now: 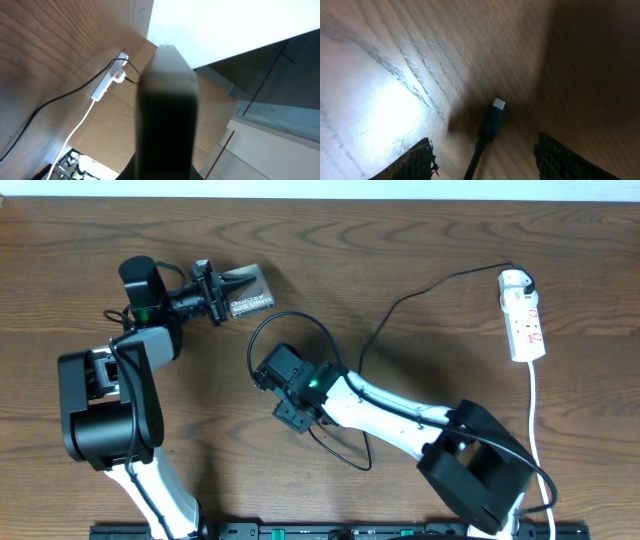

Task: Plug charger to phone and switch on socket
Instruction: 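Lower the right gripper to the black cable connector and grasp it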

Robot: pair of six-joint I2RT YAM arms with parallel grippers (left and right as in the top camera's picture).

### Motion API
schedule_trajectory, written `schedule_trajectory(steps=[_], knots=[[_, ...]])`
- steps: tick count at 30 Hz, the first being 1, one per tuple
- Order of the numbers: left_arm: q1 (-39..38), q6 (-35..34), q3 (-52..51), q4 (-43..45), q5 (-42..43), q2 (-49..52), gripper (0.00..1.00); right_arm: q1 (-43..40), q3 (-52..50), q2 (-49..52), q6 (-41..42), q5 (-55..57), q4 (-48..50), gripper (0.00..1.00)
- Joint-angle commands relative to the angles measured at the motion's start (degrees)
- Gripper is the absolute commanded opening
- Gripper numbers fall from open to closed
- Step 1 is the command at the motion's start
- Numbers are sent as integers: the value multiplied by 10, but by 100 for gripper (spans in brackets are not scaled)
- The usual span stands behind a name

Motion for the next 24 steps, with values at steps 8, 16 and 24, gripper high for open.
schedule_trajectory(steps=[8,16,24], knots=[[7,23,17,4,21,-1,7,4,8,26,27,11,11,27],[7,34,17,4,23,-1,7,4,8,26,60,25,23,9],[7,68,17,4,37,-1,7,0,10,-26,128,25,0,1]])
